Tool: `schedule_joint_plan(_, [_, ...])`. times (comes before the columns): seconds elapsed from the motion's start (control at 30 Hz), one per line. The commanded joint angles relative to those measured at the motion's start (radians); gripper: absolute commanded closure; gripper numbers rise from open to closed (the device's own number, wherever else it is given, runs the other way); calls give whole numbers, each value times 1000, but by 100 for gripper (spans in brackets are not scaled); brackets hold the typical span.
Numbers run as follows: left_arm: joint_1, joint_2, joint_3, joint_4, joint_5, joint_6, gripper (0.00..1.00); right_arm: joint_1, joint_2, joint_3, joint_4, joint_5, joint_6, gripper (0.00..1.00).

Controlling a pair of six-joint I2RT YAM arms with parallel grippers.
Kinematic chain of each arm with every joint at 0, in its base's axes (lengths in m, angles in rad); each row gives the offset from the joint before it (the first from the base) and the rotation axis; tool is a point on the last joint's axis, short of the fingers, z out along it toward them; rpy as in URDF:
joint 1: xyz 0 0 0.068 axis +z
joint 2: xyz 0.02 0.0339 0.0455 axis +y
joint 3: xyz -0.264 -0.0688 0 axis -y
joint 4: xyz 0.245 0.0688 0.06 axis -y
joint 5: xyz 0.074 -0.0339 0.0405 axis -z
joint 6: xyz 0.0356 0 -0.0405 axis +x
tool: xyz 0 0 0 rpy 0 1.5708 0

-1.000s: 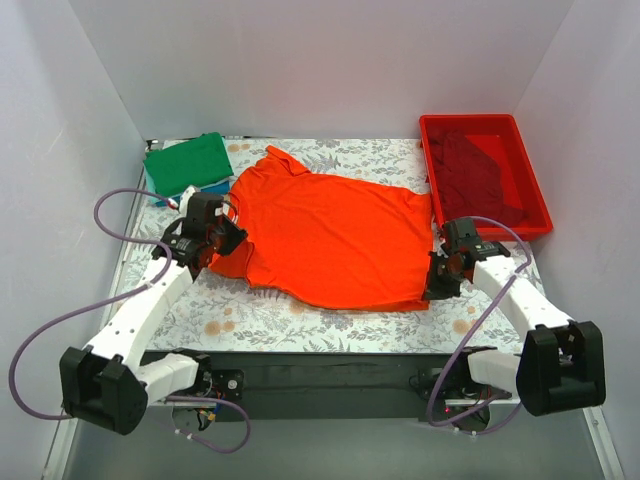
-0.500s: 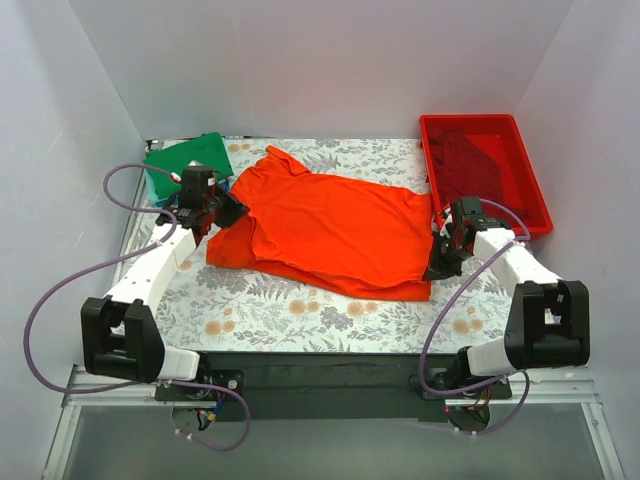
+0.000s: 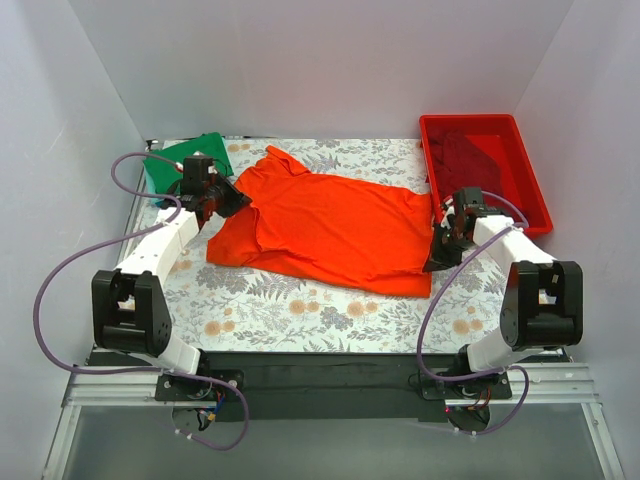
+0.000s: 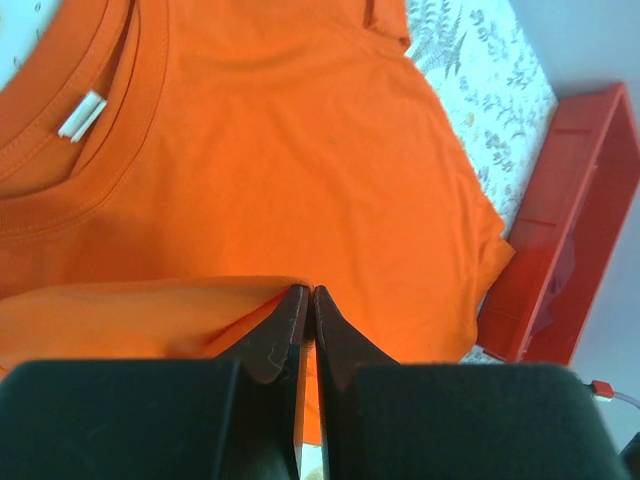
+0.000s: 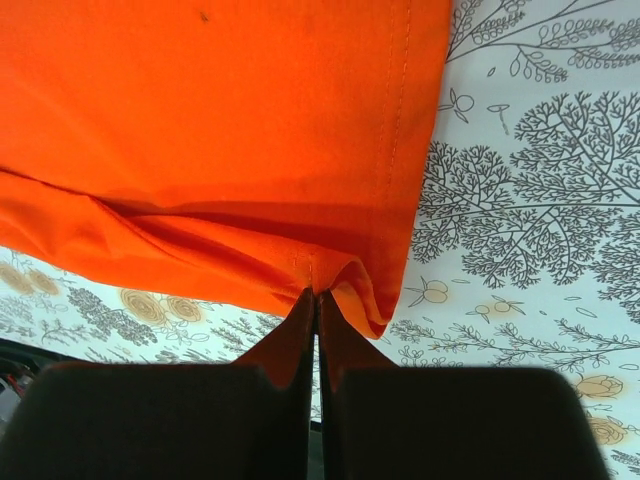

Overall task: Fold and stack the t-shirts
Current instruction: Fold the tshirt

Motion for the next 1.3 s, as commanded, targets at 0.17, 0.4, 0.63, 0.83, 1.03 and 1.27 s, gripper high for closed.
schedule_joint_plan(0.17, [33, -11, 69, 32, 34, 10, 100, -24, 18, 66, 5, -19, -19, 99])
schedule_joint_plan(0.4, [64, -28, 49, 33, 39, 13, 100, -38, 22, 75, 5, -18, -19, 99])
schedule_joint_plan(0.63, [80, -19, 52, 41, 65, 16, 100, -43, 29, 84, 8, -19, -19, 99])
schedule_joint_plan(0.83, [84, 7, 61, 47, 72, 16, 100, -72, 58, 113, 10, -22, -16, 99])
schedule_joint_plan(1.03, [84, 44, 66, 55, 83, 16, 100, -74, 88, 139, 10, -25, -16, 99])
schedule_joint_plan(1.27, [84, 90, 84, 68, 78, 16, 100, -74, 110, 156, 19, -39, -16, 99])
